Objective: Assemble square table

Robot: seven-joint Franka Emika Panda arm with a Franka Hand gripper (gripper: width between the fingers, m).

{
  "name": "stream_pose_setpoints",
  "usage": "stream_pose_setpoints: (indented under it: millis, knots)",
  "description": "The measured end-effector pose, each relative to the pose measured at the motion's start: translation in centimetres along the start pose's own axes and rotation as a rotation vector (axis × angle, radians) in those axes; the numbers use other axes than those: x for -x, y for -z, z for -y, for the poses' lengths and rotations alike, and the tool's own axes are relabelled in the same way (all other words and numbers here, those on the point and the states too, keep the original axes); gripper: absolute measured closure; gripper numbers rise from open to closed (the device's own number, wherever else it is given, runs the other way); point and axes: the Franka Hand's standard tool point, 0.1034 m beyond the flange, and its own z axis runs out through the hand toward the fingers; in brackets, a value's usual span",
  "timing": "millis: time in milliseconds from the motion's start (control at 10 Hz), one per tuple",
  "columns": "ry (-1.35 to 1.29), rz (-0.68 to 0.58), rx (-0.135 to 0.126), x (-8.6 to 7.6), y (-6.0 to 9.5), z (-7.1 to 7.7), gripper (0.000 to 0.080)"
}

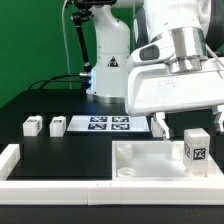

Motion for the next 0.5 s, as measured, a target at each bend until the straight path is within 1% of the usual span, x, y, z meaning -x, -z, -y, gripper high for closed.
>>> stream_pose_setpoints:
  millis: [100,300,500]
  knots:
    - [0.000,0.014,-0.002,-0.22,0.07,0.02,0.0150]
    - [-0.004,0.190,-0.028,-0.51,-0.21,0.39,0.0150]
    - [-0.007,0.381,-0.052,-0.62,-0.34,0.29,0.0150]
